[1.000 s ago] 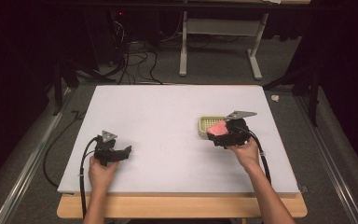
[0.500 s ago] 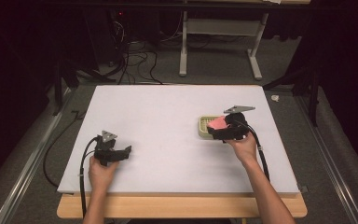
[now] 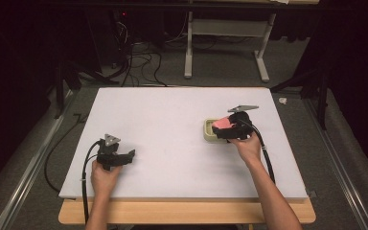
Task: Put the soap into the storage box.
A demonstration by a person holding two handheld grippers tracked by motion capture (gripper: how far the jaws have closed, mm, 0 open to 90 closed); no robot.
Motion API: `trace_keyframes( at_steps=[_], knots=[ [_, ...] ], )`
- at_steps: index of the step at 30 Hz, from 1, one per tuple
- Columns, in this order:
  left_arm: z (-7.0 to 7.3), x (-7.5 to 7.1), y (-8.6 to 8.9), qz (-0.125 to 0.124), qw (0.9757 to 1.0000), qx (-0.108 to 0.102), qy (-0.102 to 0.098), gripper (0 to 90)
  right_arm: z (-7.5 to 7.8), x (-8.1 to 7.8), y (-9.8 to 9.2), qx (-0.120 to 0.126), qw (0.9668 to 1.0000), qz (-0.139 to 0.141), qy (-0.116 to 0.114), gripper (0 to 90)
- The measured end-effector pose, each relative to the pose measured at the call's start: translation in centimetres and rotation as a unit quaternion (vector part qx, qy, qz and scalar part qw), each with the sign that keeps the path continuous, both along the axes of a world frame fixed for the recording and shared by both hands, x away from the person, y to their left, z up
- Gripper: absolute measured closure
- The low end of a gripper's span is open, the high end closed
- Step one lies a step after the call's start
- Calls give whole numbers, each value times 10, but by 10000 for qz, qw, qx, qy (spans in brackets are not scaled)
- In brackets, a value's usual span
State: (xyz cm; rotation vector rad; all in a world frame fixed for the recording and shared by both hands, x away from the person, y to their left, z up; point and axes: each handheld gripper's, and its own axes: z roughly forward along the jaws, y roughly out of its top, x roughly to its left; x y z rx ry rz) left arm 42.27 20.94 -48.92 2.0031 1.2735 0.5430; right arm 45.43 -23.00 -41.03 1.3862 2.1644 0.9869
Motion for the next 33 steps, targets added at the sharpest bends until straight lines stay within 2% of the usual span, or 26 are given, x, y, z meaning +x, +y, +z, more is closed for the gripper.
trace_keyframes(
  at_steps=[18, 33],
  knots=[
    [0, 0, 0, -1, 10000, 0, 0, 207, -20, 17, 2, -105, 9990, -338, 275, 136],
    [0, 0, 0, 0, 10000, -1, 1, 207, -27, 22, 8, -164, 9974, -524, 468, 135]
  ],
)
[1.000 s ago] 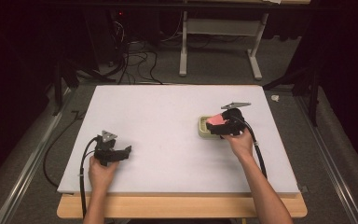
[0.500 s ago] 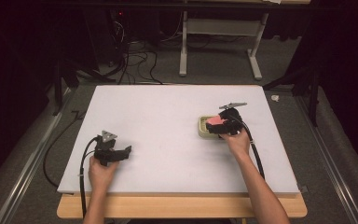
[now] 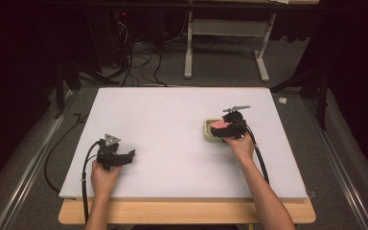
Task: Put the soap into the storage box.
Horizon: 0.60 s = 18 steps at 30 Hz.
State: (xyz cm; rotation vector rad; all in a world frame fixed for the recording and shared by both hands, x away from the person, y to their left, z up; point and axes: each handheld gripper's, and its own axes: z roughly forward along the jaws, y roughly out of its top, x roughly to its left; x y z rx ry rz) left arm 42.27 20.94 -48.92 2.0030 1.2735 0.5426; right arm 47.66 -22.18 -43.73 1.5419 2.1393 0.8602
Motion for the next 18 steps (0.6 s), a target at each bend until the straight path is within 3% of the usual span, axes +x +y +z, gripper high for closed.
trace_keyframes(
  at_steps=[18],
  knots=[
    [0, 0, 0, 0, 10000, 0, 0, 207, -5, 4, 3, 16, 9998, -82, 160, 135]
  ],
)
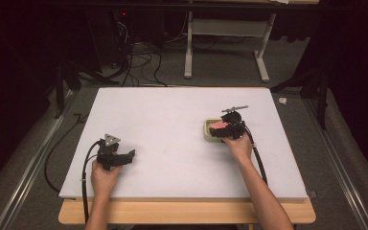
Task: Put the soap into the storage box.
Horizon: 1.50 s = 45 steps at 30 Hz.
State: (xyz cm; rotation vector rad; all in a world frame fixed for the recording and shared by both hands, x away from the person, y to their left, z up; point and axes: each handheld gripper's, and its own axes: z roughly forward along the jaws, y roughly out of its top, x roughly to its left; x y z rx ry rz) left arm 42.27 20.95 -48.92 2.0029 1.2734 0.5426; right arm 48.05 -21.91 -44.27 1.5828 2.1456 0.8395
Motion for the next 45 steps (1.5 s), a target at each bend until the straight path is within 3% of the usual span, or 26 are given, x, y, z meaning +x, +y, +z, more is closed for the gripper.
trace_keyframes(
  at_steps=[23, 45],
  knots=[
    [0, 0, 0, 0, 10000, 0, 0, 207, 1, 0, -2, 83, 9999, -54, -13, 131],
    [0, 0, 0, 0, 10000, 1, -1, 207, 11, -7, -5, 136, 9995, 9, -278, 135]
  ],
)
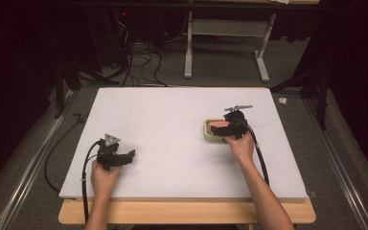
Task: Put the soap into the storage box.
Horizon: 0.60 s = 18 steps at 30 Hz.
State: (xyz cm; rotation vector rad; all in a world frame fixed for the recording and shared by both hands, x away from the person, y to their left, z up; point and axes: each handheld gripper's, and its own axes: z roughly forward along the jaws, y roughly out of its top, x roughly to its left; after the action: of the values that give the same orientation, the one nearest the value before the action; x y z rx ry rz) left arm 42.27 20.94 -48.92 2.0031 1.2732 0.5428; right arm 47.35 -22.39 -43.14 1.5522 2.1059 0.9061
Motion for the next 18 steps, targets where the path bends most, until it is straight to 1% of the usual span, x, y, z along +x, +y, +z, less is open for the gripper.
trace_keyframes(
  at_steps=[7, 11, 18],
  knots=[
    [0, 0, 0, -1, 10000, -1, -1, 207, 6, -5, -1, 16, 9999, 67, -118, 138],
    [0, 0, 0, 2, 10000, -2, -1, 207, 9, -8, -2, -17, 9998, 113, -180, 139],
    [0, 0, 0, 2, 10000, 0, -1, 207, 17, -16, -6, -41, 9993, 163, -349, 143]
  ],
)
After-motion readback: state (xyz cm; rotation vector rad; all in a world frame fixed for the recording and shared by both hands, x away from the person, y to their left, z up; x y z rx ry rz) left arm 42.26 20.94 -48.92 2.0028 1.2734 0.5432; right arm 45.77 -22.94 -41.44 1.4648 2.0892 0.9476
